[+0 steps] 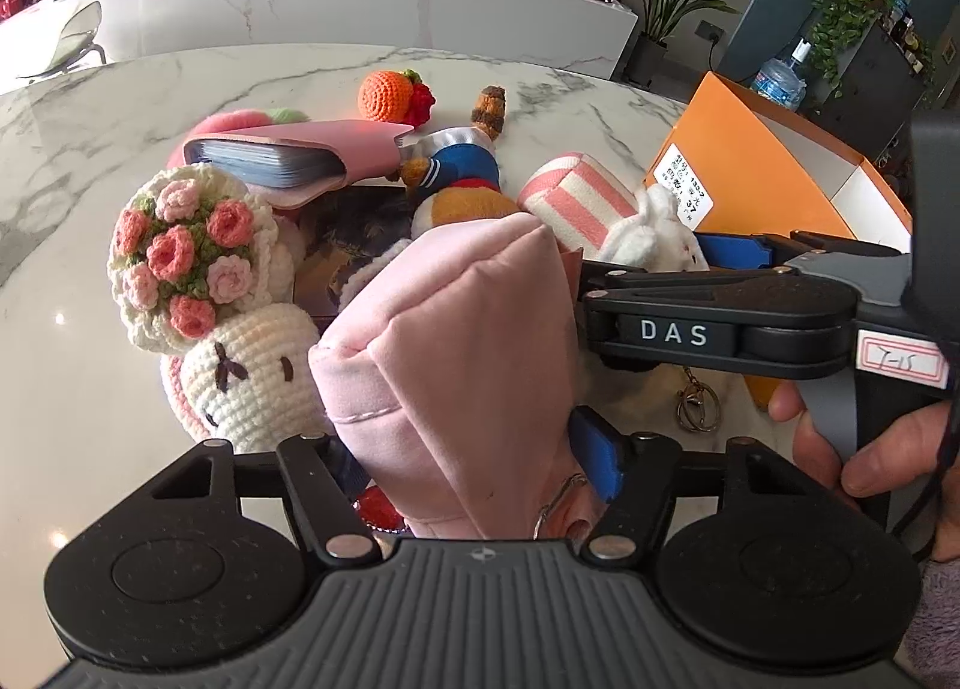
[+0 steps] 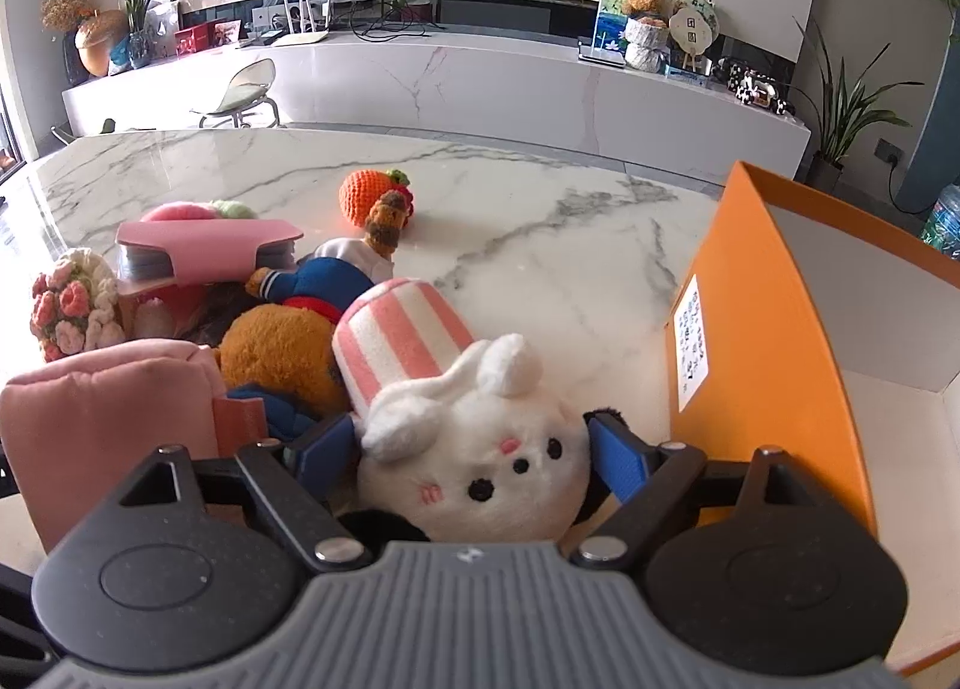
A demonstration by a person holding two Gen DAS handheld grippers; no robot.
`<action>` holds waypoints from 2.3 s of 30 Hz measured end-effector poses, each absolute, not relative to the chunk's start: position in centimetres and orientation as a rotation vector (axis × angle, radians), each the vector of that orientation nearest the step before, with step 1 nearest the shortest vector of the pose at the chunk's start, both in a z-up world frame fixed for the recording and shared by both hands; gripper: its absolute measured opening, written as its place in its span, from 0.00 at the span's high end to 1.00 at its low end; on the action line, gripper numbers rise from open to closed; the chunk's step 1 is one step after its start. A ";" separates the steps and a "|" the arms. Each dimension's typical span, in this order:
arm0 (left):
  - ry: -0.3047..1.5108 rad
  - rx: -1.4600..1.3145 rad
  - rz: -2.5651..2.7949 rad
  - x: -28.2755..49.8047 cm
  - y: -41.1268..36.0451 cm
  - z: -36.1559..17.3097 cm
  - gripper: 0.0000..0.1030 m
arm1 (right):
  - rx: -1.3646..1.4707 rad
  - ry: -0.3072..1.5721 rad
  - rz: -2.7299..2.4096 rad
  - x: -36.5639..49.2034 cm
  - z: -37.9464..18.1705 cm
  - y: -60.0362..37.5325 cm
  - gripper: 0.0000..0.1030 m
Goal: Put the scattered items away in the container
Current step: 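Grasp the pink pouch with the left gripper while the right gripper grasps the striped-hat bunny, then carry the pink pouch and striped-hat bunny over the orange box with both grippers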
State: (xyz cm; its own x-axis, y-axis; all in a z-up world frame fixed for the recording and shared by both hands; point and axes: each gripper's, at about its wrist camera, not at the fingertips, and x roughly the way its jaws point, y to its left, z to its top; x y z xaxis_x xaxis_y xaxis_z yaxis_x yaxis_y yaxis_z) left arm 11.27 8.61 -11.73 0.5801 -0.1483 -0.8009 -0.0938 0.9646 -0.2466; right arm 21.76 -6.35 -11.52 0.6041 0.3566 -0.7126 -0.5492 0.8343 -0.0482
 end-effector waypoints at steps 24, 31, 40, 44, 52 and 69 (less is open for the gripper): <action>0.825 -0.177 -0.002 6.0 6.2 -5.8 0.61 | -0.188 0.669 0.505 12.5 -6.7 -10.3 0.28; 0.775 -0.171 -0.019 5.7 4.7 -3.7 0.61 | -0.150 0.597 0.486 10.5 -3.8 -12.4 0.28; 0.718 -0.152 -0.102 8.0 1.9 -0.4 0.61 | -0.116 0.536 0.429 10.6 -0.3 -16.0 0.28; 0.694 -0.132 -0.141 9.6 0.4 0.9 0.62 | -0.113 0.509 0.392 11.7 1.1 -17.7 0.28; 0.662 -0.125 -0.201 13.3 -2.8 2.9 0.62 | -0.124 0.467 0.342 14.8 2.9 -21.0 0.28; 0.796 -0.145 -0.278 24.1 -7.6 0.4 0.62 | -0.080 0.524 0.280 24.9 2.0 -26.2 0.27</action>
